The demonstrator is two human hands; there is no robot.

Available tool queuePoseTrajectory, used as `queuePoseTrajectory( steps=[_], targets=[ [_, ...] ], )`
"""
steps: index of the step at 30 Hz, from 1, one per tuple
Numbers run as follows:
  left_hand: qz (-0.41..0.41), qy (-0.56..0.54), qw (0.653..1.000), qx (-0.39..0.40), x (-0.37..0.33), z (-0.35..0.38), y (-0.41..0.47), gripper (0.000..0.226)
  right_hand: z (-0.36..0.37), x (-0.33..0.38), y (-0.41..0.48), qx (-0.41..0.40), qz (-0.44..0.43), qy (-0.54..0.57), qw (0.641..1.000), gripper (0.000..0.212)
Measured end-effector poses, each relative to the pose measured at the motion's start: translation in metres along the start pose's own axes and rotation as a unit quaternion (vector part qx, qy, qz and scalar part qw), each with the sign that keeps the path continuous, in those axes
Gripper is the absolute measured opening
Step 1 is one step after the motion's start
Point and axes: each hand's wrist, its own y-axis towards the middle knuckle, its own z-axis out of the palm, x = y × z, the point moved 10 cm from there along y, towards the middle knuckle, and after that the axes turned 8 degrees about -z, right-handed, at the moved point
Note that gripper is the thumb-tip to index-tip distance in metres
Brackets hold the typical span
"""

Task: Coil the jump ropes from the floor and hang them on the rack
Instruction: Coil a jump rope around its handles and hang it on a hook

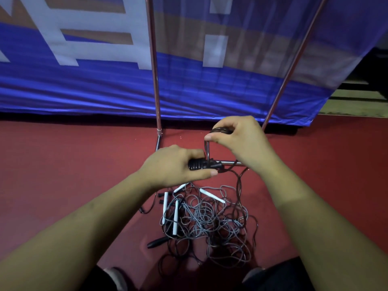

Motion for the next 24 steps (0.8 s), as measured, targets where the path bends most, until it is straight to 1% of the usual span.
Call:
queuePoseTrajectory(
  steps=[3, 5, 7, 9, 12, 14, 15, 16, 19, 22, 24],
  targets=[
    [0.035, -0.112, 0.993, -0.018, -0.007, -0.01, -0.004, 0.043, -0.003, -0.01, 0.001, -0.02, 0.024, 0.071, 0.997, 0.017],
    [0.036, -0.238, 0.971, -0.004, -0.005, -0.013, -0.006, 0.034, 0.001, -0.019, 0.001, -0.017, 0.04, 0.107, 0.993, 0.015],
    [0.027, -0.377, 0.926, 0.017, -0.005, -0.013, -0.009, 0.035, 0.014, -0.029, -0.001, 0.017, 0.067, 0.139, 0.988, 0.009],
    [-0.016, -0.486, 0.873, 0.031, 0.002, -0.01, -0.005, 0.041, 0.026, -0.038, -0.003, 0.06, 0.095, 0.152, 0.982, 0.007],
    [-0.096, -0.575, 0.812, 0.033, 0.018, -0.006, 0.006, 0.044, 0.041, -0.042, -0.008, 0.119, 0.111, 0.142, 0.976, 0.012],
    [-0.103, -0.625, 0.773, 0.027, 0.023, -0.01, 0.009, 0.035, 0.05, -0.04, -0.011, 0.155, 0.104, 0.137, 0.973, 0.018],
    [-0.094, -0.636, 0.766, 0.023, 0.024, -0.013, 0.008, 0.031, 0.052, -0.038, -0.013, 0.166, 0.097, 0.136, 0.972, 0.021],
    [-0.084, -0.638, 0.765, 0.023, 0.023, -0.016, 0.007, 0.032, 0.053, -0.037, -0.014, 0.171, 0.092, 0.135, 0.972, 0.023],
    [-0.064, -0.633, 0.771, 0.029, 0.026, -0.023, 0.005, 0.037, 0.049, -0.035, -0.016, 0.166, 0.092, 0.126, 0.974, 0.029],
    [-0.084, -0.612, 0.786, 0.021, 0.035, -0.027, 0.006, 0.024, 0.045, -0.035, -0.017, 0.161, 0.093, 0.095, 0.978, 0.029],
    [-0.094, -0.592, 0.8, 0.021, 0.039, -0.026, 0.007, 0.023, 0.043, -0.033, -0.017, 0.162, 0.091, 0.071, 0.98, 0.025]
  ],
)
